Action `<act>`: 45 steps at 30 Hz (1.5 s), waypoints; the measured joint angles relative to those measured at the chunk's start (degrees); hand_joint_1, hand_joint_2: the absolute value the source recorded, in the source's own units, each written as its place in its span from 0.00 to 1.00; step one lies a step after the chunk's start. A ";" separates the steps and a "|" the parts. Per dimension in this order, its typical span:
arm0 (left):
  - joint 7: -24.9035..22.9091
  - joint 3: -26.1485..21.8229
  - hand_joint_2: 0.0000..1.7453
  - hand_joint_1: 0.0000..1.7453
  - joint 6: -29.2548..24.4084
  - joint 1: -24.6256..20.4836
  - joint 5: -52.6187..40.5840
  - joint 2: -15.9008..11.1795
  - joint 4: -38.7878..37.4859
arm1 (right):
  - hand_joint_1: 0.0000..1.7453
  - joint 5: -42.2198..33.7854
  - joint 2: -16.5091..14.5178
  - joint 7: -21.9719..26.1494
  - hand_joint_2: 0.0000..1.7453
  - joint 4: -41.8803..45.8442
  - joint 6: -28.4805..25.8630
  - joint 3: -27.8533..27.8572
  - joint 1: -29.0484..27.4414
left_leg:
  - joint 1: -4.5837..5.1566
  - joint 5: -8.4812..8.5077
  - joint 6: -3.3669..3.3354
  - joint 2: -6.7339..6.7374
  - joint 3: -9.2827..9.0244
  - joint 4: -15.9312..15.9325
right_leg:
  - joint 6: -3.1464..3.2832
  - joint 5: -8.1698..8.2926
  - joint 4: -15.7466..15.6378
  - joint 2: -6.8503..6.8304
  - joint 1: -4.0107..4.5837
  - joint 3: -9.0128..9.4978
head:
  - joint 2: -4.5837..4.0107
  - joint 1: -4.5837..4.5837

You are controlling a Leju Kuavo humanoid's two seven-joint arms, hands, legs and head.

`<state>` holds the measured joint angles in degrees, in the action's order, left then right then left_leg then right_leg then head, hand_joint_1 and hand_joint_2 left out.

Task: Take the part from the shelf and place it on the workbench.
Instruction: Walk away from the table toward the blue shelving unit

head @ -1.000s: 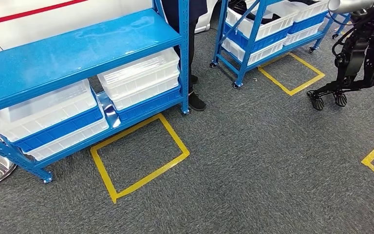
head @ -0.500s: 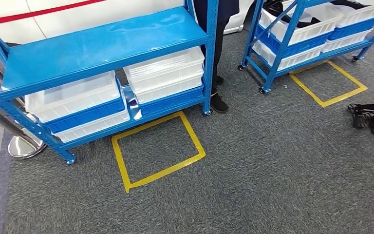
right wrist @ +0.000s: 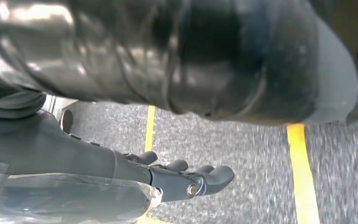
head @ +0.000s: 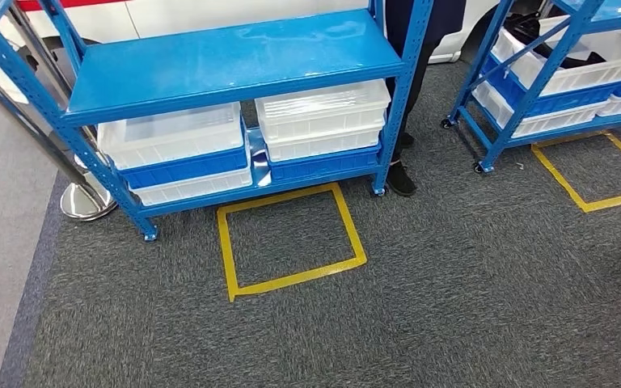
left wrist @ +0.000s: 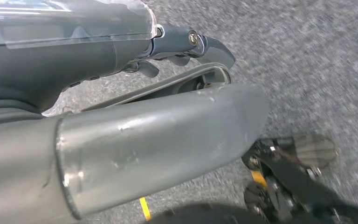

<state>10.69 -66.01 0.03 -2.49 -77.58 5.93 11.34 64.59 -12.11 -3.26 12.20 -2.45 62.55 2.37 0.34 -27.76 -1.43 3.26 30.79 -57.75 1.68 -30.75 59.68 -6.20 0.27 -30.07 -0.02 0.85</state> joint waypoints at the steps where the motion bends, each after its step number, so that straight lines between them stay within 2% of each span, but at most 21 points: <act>1: -0.05 -0.03 0.00 0.00 0.04 0.06 -0.01 -0.02 0.00 | 0.00 0.04 0.05 -0.11 0.00 0.01 0.00 0.01 0.07 | -0.14 0.58 -0.33 -0.92 -0.20 0.74 | -0.46 -0.90 1.09 1.29 -0.21 -0.35 | 0.00 0.02; 3: -0.14 -0.08 0.00 0.00 0.12 0.08 -0.02 -0.08 0.00 | 0.00 0.15 0.15 -0.32 0.00 0.02 0.00 0.06 0.08 | -0.62 1.66 -0.87 -2.82 -0.54 2.08 | -1.28 -4.29 6.56 4.78 -0.60 -2.63 | 0.00 0.08; 5: -0.15 -0.09 0.00 0.00 0.18 -0.03 -0.04 -0.07 0.00 | 0.00 0.33 0.26 -0.37 0.00 0.02 0.00 0.15 -0.09 | -0.68 1.79 -0.90 -4.25 -0.22 1.90 | -1.69 -6.81 13.00 5.98 -0.99 -5.86 | 0.00 0.06; 6: -0.15 -0.09 0.00 0.00 0.21 -0.03 -0.05 -0.06 0.00 | 0.00 0.46 0.34 -0.39 0.00 0.02 -0.02 0.20 -0.17 | -0.74 1.74 -0.82 -4.94 -0.16 1.69 | -1.91 -6.50 14.08 6.06 -1.15 -6.50 | 0.00 0.05; 7: -0.11 -0.09 0.00 0.00 0.24 0.00 -0.05 -0.05 0.00 | 0.00 0.58 0.42 -0.36 0.00 0.02 -0.09 0.26 -0.24 | -0.85 1.63 -0.66 -5.58 -0.13 1.39 | -2.13 -4.94 12.86 6.09 -1.32 -6.08 | 0.00 0.05; 9: 0.05 -0.11 0.00 0.00 0.27 0.11 -0.05 -0.02 0.00 | 0.00 0.57 0.55 -0.17 0.00 0.02 -0.61 0.50 -0.31 | -1.13 1.14 -0.03 -6.55 0.01 0.55 | -2.47 -0.77 6.14 6.44 -1.72 -3.21 | 0.00 0.06; 11: 0.31 -0.22 0.00 0.00 0.30 0.18 -0.05 0.01 0.00 | 0.00 0.22 0.57 0.16 0.00 0.02 -1.42 0.81 -0.21 | -1.06 0.37 0.87 -7.12 0.48 -0.40 | -2.23 0.98 1.29 7.10 -1.79 -1.38 | 0.01 0.05; 14: 0.60 -0.44 0.00 0.00 0.36 0.18 -0.05 0.00 0.00 | 0.00 -0.09 0.58 0.42 0.00 0.03 -1.93 1.12 -0.03 | -1.03 -0.23 1.84 -7.37 0.77 -0.55 | -0.96 0.71 0.77 7.13 -1.53 -1.39 | 0.02 0.02; 16: 0.66 -0.49 0.00 0.00 0.43 0.19 -0.06 0.04 -0.01 | 0.00 -0.16 0.61 0.42 0.00 0.05 -1.94 1.33 -0.11 | -1.19 -1.20 2.28 -6.34 1.27 -2.19 | -0.18 0.69 0.58 6.77 -1.58 -1.11 | 0.01 0.00; 20: 0.66 -0.58 0.00 0.00 0.46 -0.02 -0.05 0.06 0.00 | 0.00 -0.20 0.62 0.42 0.00 0.06 -1.91 1.68 -0.41 | -1.25 -6.83 2.86 -3.78 8.68 -15.94 | 0.57 -0.01 0.48 5.78 -1.28 -0.43 | 0.00 -0.06; 22: 0.66 -0.67 0.00 0.00 0.50 0.11 -0.06 0.06 0.00 | 0.00 -0.20 0.62 0.42 0.00 0.06 -1.89 1.89 -0.47 | -1.17 -5.45 2.52 -3.68 10.29 -17.44 | 0.59 -0.70 0.48 5.42 -1.06 0.35 | 0.00 -0.06; 24: 0.65 -0.79 0.00 0.00 0.56 0.30 -0.09 0.03 0.00 | 0.00 -0.19 0.60 0.37 0.00 0.06 -1.78 2.04 -0.51 | -0.76 -0.65 1.45 -3.51 7.83 -10.64 | 0.55 -1.58 0.34 5.12 -0.86 1.51 | 0.00 -0.05; 26: 0.58 -0.96 0.00 0.00 0.32 0.27 0.23 -0.18 0.01 | 0.00 -0.18 0.50 0.30 0.00 0.02 -1.66 2.17 -0.51 | -0.04 1.94 0.09 -2.90 4.94 -4.06 | 0.24 -2.42 0.06 4.80 -0.71 2.35 | 0.00 -0.05; 31: -0.47 -8.80 0.00 0.00 -3.89 -0.05 15.62 -0.61 0.41 | 0.00 -1.50 0.27 0.47 0.00 0.02 -2.00 3.08 -0.47 | 0.24 1.42 -1.32 -3.07 0.69 0.86 | -1.44 -1.72 1.04 4.63 -1.05 4.19 | -0.02 -0.04; 33: -1.04 -12.64 0.00 0.00 -3.70 -0.22 18.27 -0.94 0.50 | 0.00 -1.68 0.21 0.63 0.00 0.02 -2.08 3.52 -0.55 | -0.08 1.15 -1.58 -3.26 -1.45 2.11 | -1.72 -2.60 6.13 5.53 -1.10 1.29 | -0.02 -0.05; 35: -1.22 -14.77 0.00 0.00 -3.68 -0.54 18.67 -1.20 0.57 | 0.00 -1.76 0.21 0.68 0.00 0.02 -2.05 3.83 -0.58 | -0.17 0.30 -1.67 -3.55 -2.50 2.29 | -2.00 -5.34 12.09 6.06 -1.23 -3.85 | 0.00 -0.08; 37: -1.23 -16.36 0.00 0.00 -3.70 -0.74 18.81 -1.26 0.59 | 0.00 -1.80 0.22 0.66 0.00 0.02 -2.05 4.01 -0.66 | -0.29 -0.95 -1.34 -4.00 -3.90 2.29 | -2.37 -7.15 13.44 6.10 -1.48 -7.12 | 0.00 -0.07; 38: -1.24 -17.03 0.00 0.00 -3.75 -0.75 18.82 -1.26 0.59 | 0.00 -1.79 0.22 0.63 0.00 0.02 -2.05 4.08 -0.77 | -0.41 -1.71 -1.05 -4.21 -4.84 2.28 | -2.54 -6.12 11.61 6.10 -1.61 -7.55 | 0.00 -0.05; 40: -1.23 -17.99 0.00 0.00 -3.84 -0.71 18.83 -1.25 0.59 | 0.00 -1.68 0.22 0.59 0.00 0.02 -2.05 4.21 -1.17 | -0.56 -3.40 -0.34 -4.47 -6.74 2.06 | -2.65 0.01 5.57 6.09 -1.76 -7.15 | 0.00 -0.03; 42: -1.21 -18.61 0.00 0.00 -3.85 -0.88 18.82 -1.25 0.60 | 0.00 -1.52 0.22 0.57 0.00 0.02 -2.05 4.37 -1.26 | -0.53 -4.87 0.46 -4.54 -7.68 1.83 | -2.07 4.66 2.12 6.17 -1.60 -6.80 | 0.00 -0.05; 45: -1.10 -18.98 0.00 0.00 -3.72 -1.39 18.74 -1.26 0.62 | 0.00 -1.33 0.20 0.51 0.00 0.03 -2.09 4.52 -0.90 | -0.57 -4.93 1.51 -4.49 -7.64 0.27 | -0.71 4.81 1.67 6.26 -1.42 -6.07 | 0.00 -0.08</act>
<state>9.59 -84.99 -3.69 -3.88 -58.84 4.67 11.96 63.26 -11.92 -2.75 12.23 -4.54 67.08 1.46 -0.23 -32.69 0.08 -1.23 23.15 -57.48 0.97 -25.94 61.35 0.06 -1.15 -36.13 -0.02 0.78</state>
